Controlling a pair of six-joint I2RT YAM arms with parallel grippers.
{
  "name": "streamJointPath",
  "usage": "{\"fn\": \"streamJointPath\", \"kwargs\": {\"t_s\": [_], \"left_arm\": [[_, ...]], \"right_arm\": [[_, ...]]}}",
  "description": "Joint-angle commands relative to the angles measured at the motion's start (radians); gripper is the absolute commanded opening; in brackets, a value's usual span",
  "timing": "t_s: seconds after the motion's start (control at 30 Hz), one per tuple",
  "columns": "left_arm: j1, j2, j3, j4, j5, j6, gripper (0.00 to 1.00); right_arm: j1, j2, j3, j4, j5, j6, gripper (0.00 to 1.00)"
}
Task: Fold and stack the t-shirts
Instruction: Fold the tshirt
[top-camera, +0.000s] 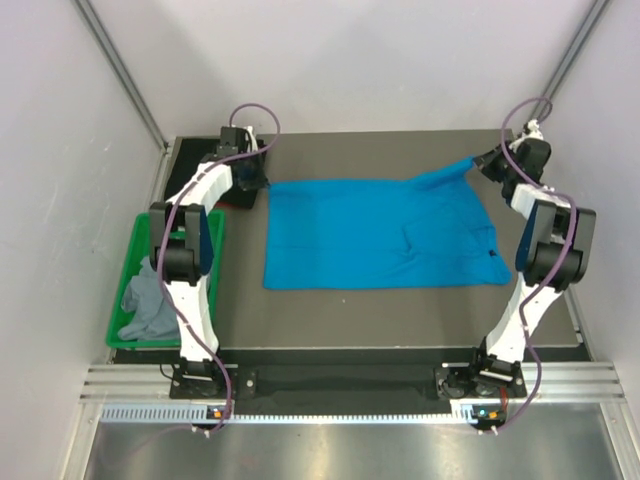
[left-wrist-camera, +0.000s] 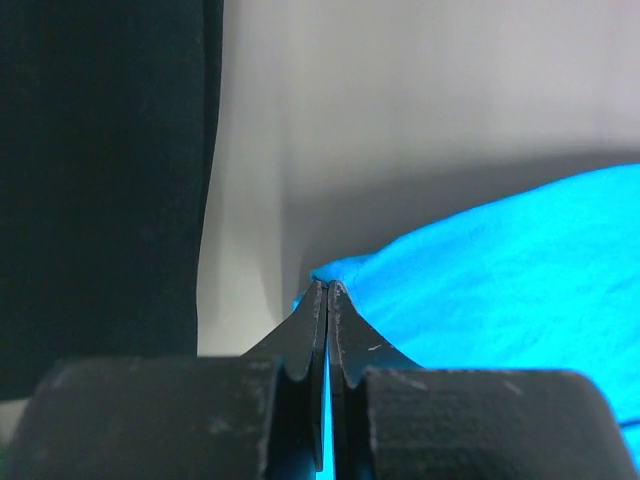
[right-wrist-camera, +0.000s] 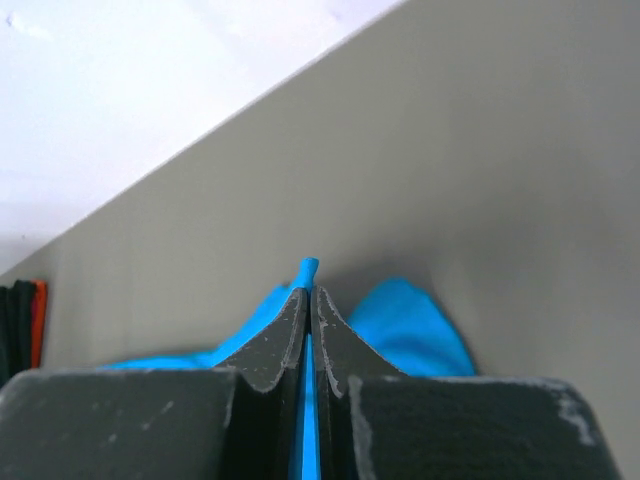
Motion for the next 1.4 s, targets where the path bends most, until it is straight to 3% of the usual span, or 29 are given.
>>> {"fn": "streamJointPath", "kwargs": {"t_s": [0.0,0.33,0.63,1.0,1.37], "left_arm": [[-0.001,-0.085,-0.047,0.036,-0.016,-0.009,0.0],[-0.001,-0.165,-0.167,-0.002,-0.032,-0.005,0.0],[-0.001,-0.209,-0.187,-0.044,-0.067,0.027,0.0],[-0.002,-0.287,-0.296,-0.068,-0.064,0.023,0.0],[-0.011,-0.35,-0.394,-0.072,-0.038,0.0,0.0]], "right_arm": [[-0.039,-0.121,-0.065,0.061,-0.008,0.005,0.0],[-0.122,-0.313,-0.313,0.112,-0.072,0.052,0.0],[-0.158,-0.466,-0.479,0.116,-0.068,0.049,0.0],[-0.182,-0.622,-0.569,-0.098,0.017,-0.041,0.0],[-0.201,-0.704,-0.66,-0.176,0.029,-0.093,0.0]]}}
